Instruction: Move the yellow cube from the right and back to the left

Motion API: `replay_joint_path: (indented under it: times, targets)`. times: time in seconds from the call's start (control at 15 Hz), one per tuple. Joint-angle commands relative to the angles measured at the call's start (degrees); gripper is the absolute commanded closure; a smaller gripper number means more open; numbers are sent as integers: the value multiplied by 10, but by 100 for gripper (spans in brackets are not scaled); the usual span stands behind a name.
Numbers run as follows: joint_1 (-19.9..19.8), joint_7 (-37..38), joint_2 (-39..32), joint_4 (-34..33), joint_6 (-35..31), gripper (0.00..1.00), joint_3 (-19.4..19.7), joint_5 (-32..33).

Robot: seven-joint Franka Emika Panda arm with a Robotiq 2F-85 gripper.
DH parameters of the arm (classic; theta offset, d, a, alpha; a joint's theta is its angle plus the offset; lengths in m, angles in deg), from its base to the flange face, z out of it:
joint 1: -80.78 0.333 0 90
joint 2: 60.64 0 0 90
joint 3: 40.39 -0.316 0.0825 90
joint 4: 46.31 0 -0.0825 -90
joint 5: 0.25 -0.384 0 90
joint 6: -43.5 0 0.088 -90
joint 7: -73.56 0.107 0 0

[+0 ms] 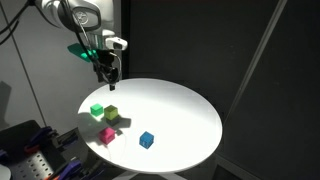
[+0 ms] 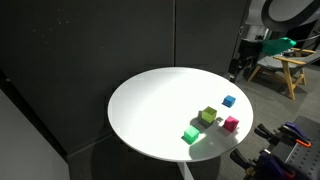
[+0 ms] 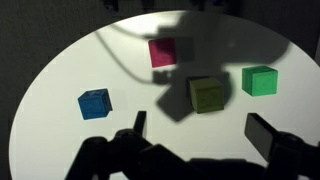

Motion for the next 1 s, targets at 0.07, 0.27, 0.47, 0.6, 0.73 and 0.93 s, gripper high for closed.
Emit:
replay_joint_path:
  times: [0.07, 0.27, 0.47, 0.6, 0.73, 0.93]
  targets:
    - [-11, 6, 18, 8, 3, 0, 1, -12]
    - [-11, 1, 2, -1, 1, 0, -3, -4]
    - [-11, 1, 2, -1, 1, 0, -2, -4]
    - [-11, 1, 2, -1, 1, 0, -2, -4]
    - [-11, 1, 2, -1, 1, 0, -2, -4]
    - [-11, 1, 2, -1, 1, 0, -2, -4]
